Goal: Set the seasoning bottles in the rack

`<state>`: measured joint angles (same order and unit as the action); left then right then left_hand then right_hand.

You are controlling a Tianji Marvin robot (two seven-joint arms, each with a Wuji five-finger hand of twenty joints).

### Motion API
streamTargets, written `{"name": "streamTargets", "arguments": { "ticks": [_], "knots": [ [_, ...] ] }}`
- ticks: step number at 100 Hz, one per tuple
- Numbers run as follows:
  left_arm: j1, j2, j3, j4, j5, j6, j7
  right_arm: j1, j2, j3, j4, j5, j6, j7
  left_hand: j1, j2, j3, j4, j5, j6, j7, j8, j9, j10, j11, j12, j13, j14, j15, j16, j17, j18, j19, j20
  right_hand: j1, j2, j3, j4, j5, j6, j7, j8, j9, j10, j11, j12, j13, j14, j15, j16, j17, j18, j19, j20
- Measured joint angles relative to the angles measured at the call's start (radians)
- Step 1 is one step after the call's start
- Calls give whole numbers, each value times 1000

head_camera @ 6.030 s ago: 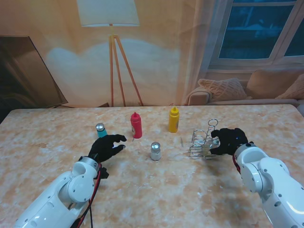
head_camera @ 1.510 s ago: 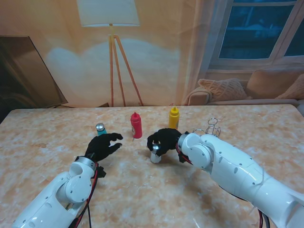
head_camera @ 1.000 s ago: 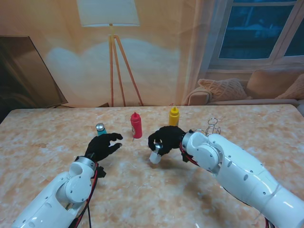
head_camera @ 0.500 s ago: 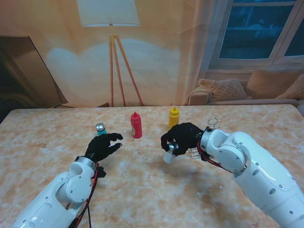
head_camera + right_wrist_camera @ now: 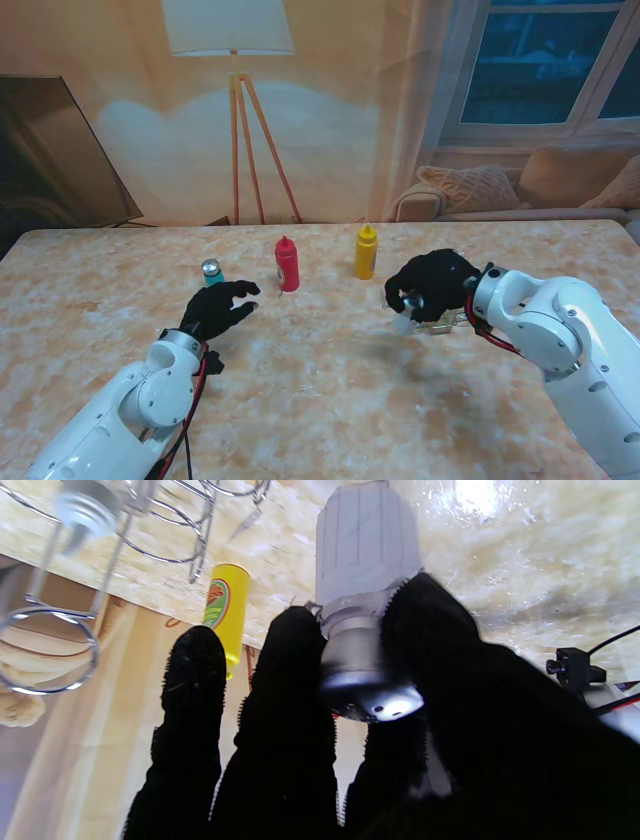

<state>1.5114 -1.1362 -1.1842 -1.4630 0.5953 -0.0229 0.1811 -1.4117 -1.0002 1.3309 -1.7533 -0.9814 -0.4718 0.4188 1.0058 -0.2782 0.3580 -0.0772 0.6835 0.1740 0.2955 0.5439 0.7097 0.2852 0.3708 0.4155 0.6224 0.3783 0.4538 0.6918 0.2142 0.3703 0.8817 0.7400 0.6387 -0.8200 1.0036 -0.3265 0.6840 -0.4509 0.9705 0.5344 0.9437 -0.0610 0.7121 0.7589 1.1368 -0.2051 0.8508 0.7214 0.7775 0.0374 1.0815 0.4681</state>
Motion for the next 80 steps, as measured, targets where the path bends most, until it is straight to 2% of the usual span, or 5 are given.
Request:
{"name": "streamTargets", "arguments": {
  "ticks": [32,64,80],
  "knots": [
    [-5,0,7,1,-3,4,-4,-90,11,110,-72,-29,-23,46,0,0,0,0,0,0,0,0,0,0,0,0,0,0,0,0,0,0,0,0,0,-13,-1,0,11,-6,0,0,10,0,-3,23,10,-1,-12,11,3,-2,-9,2],
    [-6,0,9,2,-5,6,-6,-172,10,204,-124,-99,-16,38,0,0,0,0,0,0,0,0,0,0,0,0,0,0,0,0,0,0,0,0,0,-13,-7,0,16,-13,0,0,20,0,-16,25,11,-1,-17,24,3,-2,-12,13],
    [-7,0,11,3,-6,9,-6,-211,9,245,-135,-138,-3,8,0,0,0,0,0,0,0,0,0,0,0,0,0,0,0,0,0,0,0,0,0,-13,-8,0,18,-15,0,1,21,0,-18,25,11,-1,-17,25,3,-2,-12,13]
  ]
}}
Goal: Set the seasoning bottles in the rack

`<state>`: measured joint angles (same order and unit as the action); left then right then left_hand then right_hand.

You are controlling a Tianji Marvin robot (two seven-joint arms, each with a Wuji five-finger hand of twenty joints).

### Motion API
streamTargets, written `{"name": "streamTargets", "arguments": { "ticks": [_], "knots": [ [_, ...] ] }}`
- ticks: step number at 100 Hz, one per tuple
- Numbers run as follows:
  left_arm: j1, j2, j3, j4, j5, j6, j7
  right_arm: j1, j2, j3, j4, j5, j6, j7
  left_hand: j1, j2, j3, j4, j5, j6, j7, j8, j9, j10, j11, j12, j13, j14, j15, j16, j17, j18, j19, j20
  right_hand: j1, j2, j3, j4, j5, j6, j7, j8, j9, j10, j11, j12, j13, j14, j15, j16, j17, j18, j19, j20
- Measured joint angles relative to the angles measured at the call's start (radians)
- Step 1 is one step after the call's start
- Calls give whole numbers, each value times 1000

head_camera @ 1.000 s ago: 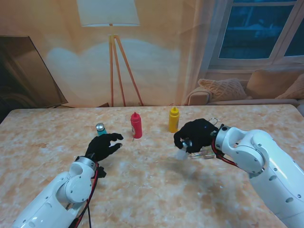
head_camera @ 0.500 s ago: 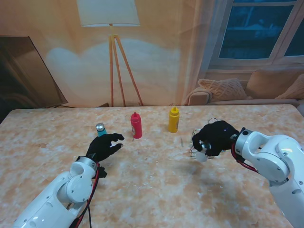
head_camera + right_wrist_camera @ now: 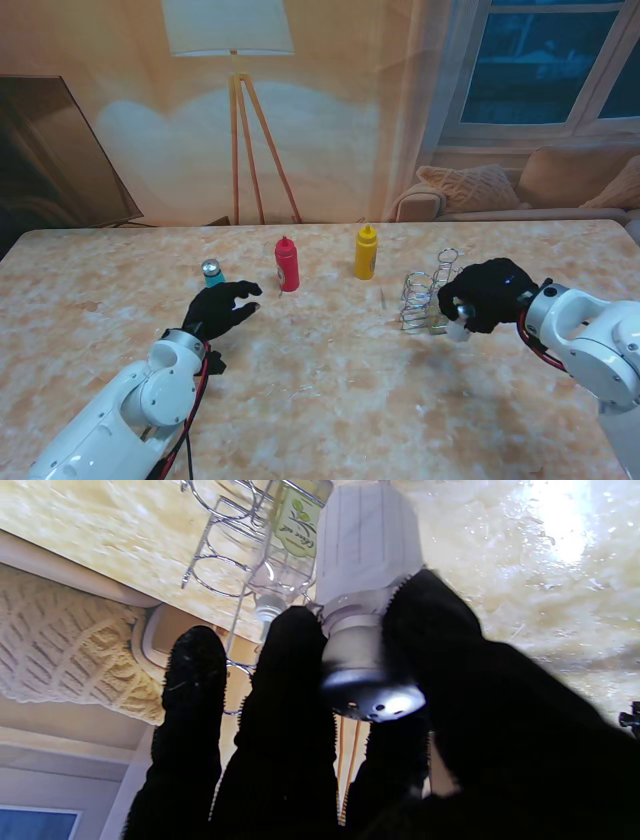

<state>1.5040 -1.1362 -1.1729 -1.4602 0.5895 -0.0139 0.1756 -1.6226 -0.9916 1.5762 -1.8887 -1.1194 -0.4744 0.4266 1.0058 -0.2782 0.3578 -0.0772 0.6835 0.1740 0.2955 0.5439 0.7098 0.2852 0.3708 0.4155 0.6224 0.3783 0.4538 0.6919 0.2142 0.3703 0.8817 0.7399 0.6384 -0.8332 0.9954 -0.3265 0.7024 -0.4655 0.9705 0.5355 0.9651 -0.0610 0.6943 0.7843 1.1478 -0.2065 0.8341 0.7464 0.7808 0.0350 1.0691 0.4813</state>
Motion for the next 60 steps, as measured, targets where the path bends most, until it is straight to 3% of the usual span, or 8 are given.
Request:
{"name": "streamTargets", "arguments": {
  "ticks": [60],
  "knots": [
    [-3,0,5,1,-1,5,-6,-76,-9,90,-7,-121,77,-90,0,0,-2,0,0,0,0,0,0,0,0,0,0,0,0,0,0,0,0,0,0,0,-2,0,1,-5,0,14,1,0,-8,24,0,0,-3,2,0,-1,-11,11]
  ]
}}
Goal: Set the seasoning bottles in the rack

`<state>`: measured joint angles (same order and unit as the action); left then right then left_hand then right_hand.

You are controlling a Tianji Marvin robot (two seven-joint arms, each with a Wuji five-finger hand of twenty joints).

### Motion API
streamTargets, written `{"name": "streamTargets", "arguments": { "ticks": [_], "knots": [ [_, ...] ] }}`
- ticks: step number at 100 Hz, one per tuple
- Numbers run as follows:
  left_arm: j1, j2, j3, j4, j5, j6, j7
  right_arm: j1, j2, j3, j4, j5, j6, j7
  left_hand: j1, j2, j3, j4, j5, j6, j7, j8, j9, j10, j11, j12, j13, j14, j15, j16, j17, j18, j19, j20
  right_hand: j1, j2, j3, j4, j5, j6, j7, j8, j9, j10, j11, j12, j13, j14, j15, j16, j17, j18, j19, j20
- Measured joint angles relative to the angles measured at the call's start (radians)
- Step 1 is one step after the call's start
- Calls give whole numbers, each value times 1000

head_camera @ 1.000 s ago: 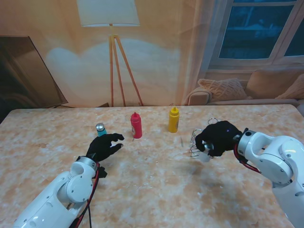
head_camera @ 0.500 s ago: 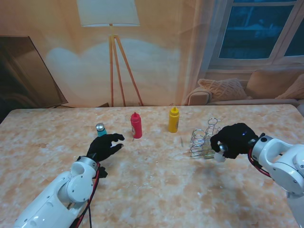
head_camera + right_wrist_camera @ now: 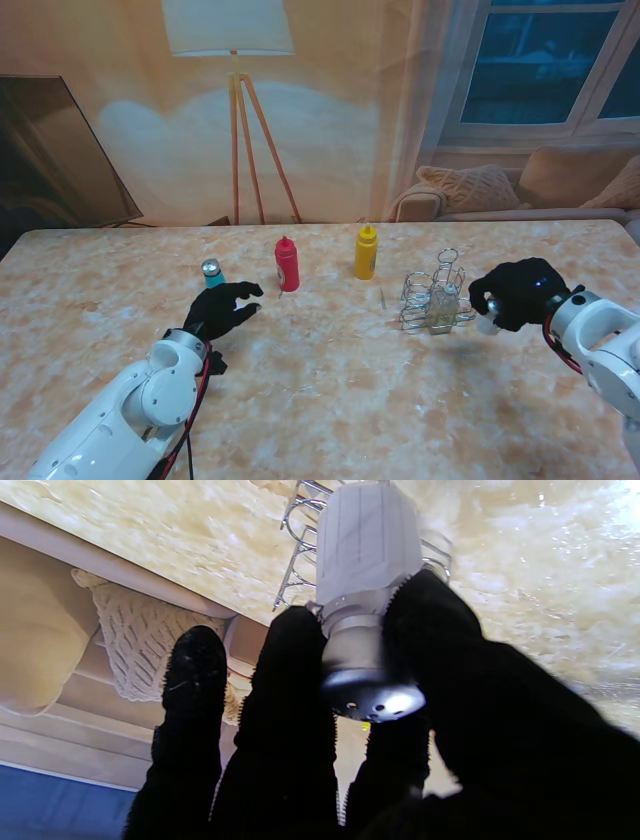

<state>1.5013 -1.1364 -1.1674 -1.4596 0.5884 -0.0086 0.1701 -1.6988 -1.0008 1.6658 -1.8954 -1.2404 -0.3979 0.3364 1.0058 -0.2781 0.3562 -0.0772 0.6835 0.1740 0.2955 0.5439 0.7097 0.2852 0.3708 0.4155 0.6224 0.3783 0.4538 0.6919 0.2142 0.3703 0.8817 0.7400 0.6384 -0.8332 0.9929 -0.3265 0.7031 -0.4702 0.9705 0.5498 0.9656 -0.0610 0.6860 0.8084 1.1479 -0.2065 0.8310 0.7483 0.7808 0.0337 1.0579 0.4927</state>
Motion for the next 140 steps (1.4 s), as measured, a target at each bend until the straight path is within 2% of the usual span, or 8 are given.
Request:
{"name": "streamTargets", "arguments": {
  "ticks": [13,43,140],
  "knots": [
    [0,0,0,0,0,1,-1,2,0,0,18,-16,22,-21,0,0,0,0,0,0,0,0,0,0,0,0,0,0,0,0,0,0,0,0,0,0,0,0,0,-1,0,1,0,0,0,0,0,0,0,1,0,0,-1,0],
    [-1,0,2,0,-1,3,-1,42,0,-48,110,-39,95,-120,0,0,0,0,0,0,0,0,0,0,0,0,0,0,0,0,0,0,0,0,0,0,-1,0,0,-4,0,10,0,0,0,0,0,0,-4,1,0,0,-1,1],
    [-4,-1,7,4,-1,5,6,165,-10,-202,326,17,233,-312,0,0,-10,0,0,0,0,0,0,0,0,0,0,0,0,0,0,0,0,0,0,0,-1,0,3,-9,0,17,0,0,0,0,0,1,-5,1,0,0,-2,11]
  ]
}}
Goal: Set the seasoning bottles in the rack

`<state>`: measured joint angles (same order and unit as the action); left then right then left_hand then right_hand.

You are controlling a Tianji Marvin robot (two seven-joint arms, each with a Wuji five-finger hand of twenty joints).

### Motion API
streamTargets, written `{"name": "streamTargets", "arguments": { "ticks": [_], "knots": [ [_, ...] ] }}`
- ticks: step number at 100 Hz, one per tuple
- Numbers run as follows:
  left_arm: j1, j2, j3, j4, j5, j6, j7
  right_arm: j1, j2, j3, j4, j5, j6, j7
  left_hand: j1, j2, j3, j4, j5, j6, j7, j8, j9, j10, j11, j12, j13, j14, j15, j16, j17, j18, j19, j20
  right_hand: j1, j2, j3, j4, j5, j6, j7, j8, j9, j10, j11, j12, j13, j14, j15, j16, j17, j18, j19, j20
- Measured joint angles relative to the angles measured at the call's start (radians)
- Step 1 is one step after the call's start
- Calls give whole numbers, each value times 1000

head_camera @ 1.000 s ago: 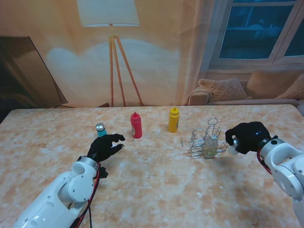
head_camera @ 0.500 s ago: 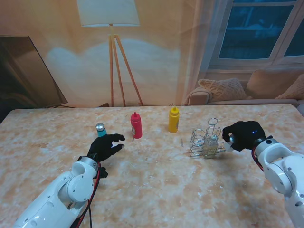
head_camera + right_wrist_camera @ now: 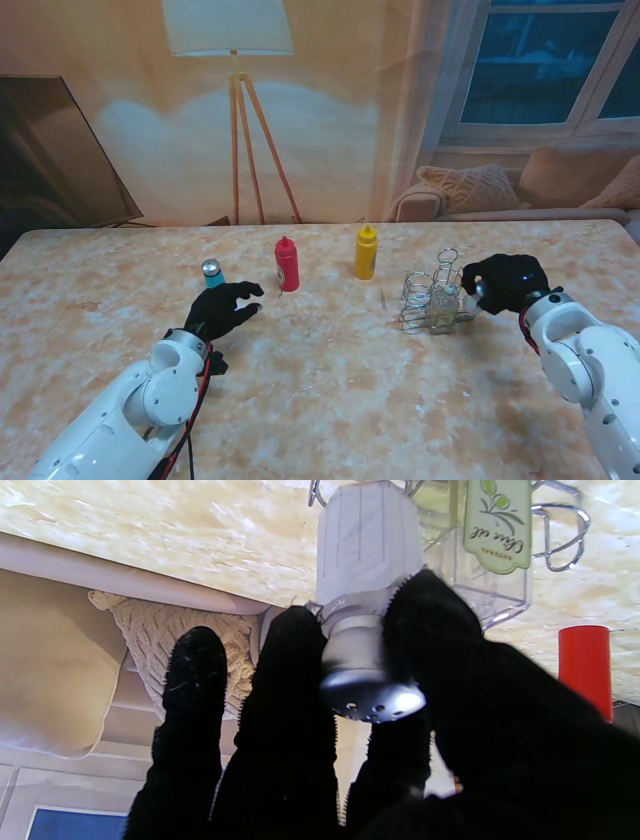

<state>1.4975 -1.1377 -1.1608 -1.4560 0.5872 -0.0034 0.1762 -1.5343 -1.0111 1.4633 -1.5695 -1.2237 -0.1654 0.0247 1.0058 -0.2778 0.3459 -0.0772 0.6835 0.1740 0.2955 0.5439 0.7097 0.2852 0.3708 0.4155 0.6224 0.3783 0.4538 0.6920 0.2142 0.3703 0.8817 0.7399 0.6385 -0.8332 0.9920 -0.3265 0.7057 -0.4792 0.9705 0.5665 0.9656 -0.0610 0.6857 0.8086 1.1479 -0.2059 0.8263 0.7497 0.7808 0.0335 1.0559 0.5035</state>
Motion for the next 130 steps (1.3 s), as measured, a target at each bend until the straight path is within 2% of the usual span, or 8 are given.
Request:
{"name": "streamTargets", "arguments": {
  "ticks": [130],
  "knots": [
    [-1,0,1,0,-1,2,-3,153,-5,-178,203,85,133,-8,0,0,-12,0,0,0,0,0,0,0,0,0,0,0,0,0,0,0,0,0,0,0,0,0,7,-3,0,0,0,0,0,0,-2,4,0,0,-11,1,-11,0]
  ]
}}
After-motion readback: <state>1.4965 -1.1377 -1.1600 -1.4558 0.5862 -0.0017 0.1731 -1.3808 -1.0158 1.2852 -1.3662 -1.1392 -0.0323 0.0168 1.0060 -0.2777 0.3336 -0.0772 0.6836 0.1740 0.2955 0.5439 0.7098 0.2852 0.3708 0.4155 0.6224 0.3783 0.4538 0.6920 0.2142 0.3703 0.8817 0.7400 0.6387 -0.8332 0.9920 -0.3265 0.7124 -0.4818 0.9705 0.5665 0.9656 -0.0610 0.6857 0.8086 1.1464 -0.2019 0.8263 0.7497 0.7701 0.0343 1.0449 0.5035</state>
